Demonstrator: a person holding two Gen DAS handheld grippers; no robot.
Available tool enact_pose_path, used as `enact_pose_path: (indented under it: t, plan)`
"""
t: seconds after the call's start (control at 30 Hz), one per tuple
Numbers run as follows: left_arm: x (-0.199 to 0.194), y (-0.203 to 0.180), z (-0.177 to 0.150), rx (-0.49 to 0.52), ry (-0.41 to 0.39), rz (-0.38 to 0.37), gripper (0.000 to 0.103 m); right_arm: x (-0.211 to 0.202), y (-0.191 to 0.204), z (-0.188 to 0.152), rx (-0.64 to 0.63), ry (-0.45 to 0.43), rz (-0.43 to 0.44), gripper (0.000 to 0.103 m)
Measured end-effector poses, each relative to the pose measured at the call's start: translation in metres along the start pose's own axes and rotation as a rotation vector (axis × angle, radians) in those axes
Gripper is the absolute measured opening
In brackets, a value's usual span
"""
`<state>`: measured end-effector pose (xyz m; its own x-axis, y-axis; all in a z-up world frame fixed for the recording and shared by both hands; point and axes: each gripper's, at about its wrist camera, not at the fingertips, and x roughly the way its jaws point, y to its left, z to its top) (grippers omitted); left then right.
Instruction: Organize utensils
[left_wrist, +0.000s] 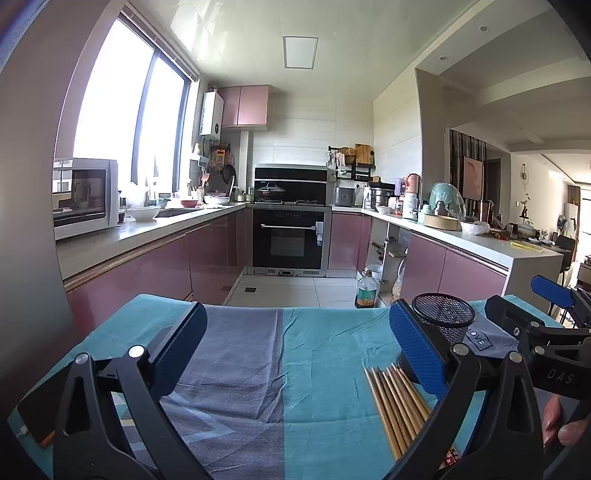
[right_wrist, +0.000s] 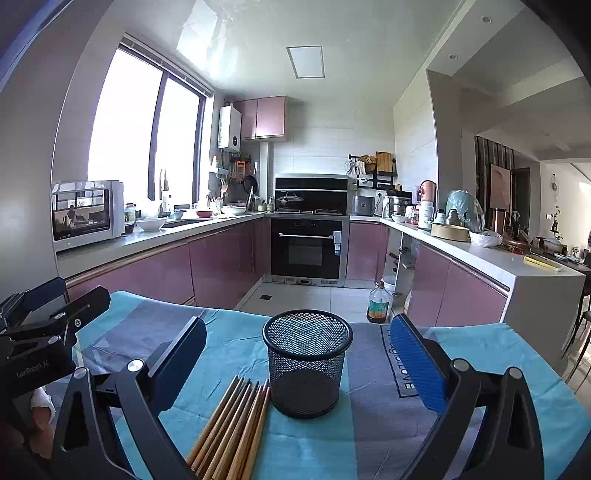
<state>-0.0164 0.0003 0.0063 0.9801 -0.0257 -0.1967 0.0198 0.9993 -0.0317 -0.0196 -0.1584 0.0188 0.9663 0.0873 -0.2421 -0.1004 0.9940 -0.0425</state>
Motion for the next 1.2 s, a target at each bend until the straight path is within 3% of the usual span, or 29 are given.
enact_pose_path:
  t: [1.2]
  plan:
    - [0.0017,0.0008,0.0033,-0.022,0.011,-0.008,0.097,0.001,0.0006,-0.0017,0.006,-0.002,0.009,0.096]
